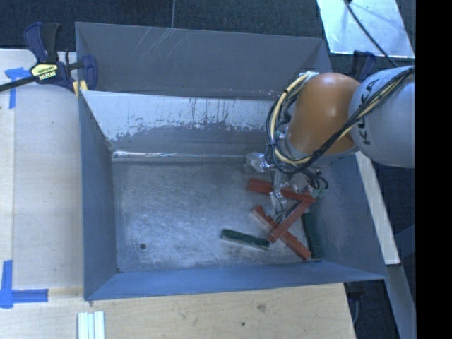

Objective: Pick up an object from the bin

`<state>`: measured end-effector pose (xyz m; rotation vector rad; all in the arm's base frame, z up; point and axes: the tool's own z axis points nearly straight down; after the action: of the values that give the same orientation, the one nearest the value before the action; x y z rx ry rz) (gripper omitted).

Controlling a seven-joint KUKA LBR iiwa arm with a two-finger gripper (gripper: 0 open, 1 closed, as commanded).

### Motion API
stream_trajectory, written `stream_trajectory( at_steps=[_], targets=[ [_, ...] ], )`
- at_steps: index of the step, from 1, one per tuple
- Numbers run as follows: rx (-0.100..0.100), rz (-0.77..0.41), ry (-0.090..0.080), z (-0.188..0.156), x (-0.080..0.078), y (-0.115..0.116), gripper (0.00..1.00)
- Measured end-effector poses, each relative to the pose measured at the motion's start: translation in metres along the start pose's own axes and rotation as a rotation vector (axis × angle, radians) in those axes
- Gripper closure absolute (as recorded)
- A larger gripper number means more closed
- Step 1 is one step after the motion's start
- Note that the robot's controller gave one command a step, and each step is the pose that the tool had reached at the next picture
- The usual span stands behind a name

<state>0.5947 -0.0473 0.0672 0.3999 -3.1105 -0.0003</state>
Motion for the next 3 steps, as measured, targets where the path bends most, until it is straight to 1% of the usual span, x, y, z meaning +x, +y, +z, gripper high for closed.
stream_trajectory(
  at_steps=[1,2,3],
  targets=[
    [0.001,0.004,-0.011,-0.006,-0.003,0.0,1.0],
    [-0.005,-0.004,-0.016,-0.042,-0.009,-0.018,1.0],
    [0.003,-0.022,-0.018,-0.12,-0.016,0.011,1.0]
  ],
)
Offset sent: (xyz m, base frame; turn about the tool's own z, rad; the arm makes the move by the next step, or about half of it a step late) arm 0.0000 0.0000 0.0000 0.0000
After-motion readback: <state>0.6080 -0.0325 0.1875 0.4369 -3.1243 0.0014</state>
